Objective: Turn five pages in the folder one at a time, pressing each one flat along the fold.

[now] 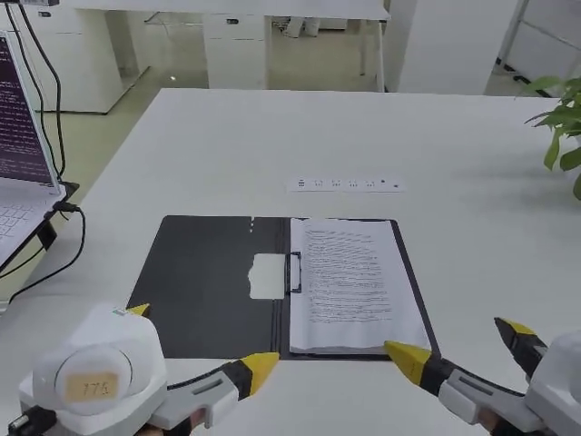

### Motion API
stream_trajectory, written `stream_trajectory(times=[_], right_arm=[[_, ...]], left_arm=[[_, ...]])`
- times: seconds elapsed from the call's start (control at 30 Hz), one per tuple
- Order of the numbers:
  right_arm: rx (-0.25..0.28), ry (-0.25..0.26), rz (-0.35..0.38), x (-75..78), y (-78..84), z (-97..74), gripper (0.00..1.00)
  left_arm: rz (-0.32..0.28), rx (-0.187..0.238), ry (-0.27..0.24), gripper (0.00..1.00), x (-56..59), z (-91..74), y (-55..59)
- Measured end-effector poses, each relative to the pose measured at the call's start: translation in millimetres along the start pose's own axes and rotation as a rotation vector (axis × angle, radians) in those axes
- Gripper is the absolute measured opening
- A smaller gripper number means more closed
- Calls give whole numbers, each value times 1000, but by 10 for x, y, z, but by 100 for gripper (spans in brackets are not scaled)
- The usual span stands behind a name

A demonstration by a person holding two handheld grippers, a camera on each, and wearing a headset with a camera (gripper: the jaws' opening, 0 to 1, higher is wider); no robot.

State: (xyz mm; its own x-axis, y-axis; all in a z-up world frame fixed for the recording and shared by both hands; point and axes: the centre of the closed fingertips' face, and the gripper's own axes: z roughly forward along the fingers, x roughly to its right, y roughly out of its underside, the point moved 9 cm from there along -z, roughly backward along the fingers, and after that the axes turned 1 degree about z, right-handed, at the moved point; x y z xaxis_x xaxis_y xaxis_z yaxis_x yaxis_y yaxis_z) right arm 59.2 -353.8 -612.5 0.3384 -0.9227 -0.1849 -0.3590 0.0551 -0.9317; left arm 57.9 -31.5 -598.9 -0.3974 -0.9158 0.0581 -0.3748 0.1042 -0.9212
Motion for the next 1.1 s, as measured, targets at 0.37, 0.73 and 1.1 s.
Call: stream_trajectory(times=[0.37,0.73,1.1], right_arm=[[-11,13,-22,36,24,-20,100],[15,20,-55,53,-33,-35,100],[12,18,-52,39,-21,-36,100]], left_arm=[[-3,-29,-22,99,-61,-14,71],[104,4,-38,99,-73,-56,-30],[111,8,-27,99,-39,-36,-48]])
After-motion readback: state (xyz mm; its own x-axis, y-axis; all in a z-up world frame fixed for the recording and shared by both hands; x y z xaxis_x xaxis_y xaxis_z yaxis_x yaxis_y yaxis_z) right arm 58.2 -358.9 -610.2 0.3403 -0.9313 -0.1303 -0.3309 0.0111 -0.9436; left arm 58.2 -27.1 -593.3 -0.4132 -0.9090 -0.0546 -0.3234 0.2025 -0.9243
